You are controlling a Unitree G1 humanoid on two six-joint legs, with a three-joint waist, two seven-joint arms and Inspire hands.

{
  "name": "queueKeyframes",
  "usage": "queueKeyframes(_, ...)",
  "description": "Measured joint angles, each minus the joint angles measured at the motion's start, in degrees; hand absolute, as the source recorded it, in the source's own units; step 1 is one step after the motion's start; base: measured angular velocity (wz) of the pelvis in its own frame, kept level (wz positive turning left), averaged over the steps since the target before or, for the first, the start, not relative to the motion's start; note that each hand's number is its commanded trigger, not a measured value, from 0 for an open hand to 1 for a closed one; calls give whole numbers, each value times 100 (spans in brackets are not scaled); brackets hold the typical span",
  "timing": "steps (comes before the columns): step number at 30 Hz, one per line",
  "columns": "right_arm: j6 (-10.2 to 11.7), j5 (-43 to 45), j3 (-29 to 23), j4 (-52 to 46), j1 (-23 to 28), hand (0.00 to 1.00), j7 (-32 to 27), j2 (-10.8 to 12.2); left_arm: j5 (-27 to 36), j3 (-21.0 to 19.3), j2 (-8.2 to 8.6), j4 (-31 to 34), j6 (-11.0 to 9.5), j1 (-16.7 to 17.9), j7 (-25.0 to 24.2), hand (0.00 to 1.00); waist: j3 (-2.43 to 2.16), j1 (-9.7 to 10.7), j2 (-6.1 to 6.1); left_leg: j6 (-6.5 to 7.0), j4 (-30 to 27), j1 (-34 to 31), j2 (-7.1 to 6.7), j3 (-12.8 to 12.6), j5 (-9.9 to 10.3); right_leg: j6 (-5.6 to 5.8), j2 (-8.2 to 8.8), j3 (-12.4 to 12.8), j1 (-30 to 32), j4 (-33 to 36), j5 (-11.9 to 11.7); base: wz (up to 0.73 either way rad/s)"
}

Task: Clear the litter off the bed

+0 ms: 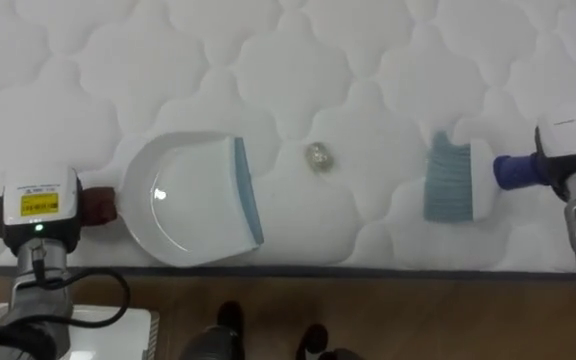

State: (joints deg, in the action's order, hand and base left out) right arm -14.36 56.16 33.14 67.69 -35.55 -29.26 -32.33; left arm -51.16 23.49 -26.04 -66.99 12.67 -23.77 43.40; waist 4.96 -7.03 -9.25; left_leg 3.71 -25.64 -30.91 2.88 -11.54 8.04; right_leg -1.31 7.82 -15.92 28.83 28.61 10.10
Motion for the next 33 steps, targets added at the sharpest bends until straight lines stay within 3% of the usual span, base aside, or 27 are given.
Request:
queueKeyframes(5, -95, -85, 101, -175, -1, 100, -7, 19, 123, 121, -49, 5, 6, -1, 18, 100, 1, 25, 1, -4, 6, 3, 6, 0, -2, -1, -18, -6, -9, -13, -1, 0)
queueKeyframes(10, -268, -228, 169, -346, -1, 100, -1, 125, 165, 108, -119, 9, 6, -1, 21, 100, 5, 37, 8, -43, 58, 4, 79, 19, -26, -43, -151, -11, -85, -269, -139, -7)
queueKeyframes(19, -330, -357, -12, -920, -6, 100, 164, 158, 161, 87, -140, 9, 1, 9, 7, 100, 11, 40, 17, -103, 215, 114, 54, 44, -81, -59, -219, -25, -184, -411, -198, 0)
queueKeyframes(23, -219, -724, -64, -1250, -29, 100, 216, 512, 153, 90, -116, 20, -13, 7, -79, 100, 28, 25, 45, -135, 250, 179, 67, 108, -101, -68, -263, -87, -312, -515, -202, 8)
queueKeyframes(25, -30, -736, -40, -1343, -28, 100, 335, 745, 153, 100, -32, 87, -18, -1, -128, 100, 71, 2, 123, -143, 241, 171, 54, 205, -106, -68, -270, -163, -372, -582, -201, 18)
queueKeyframes(28, 75, -728, 53, -1462, -32, 100, 410, 857, 154, 161, 67, 178, -19, -2, -142, 100, 65, -117, 160, -139, 303, 166, 38, 219, -124, -45, -230, -180, -343, -587, -182, 8)
queueKeyframes(33, 190, -704, 152, -1558, -87, 100, 437, 898, 155, 198, 68, 187, -59, -6, -155, 100, 63, -128, 174, -139, 328, 168, 27, 243, -123, -30, -206, -198, -363, -604, -171, 6)
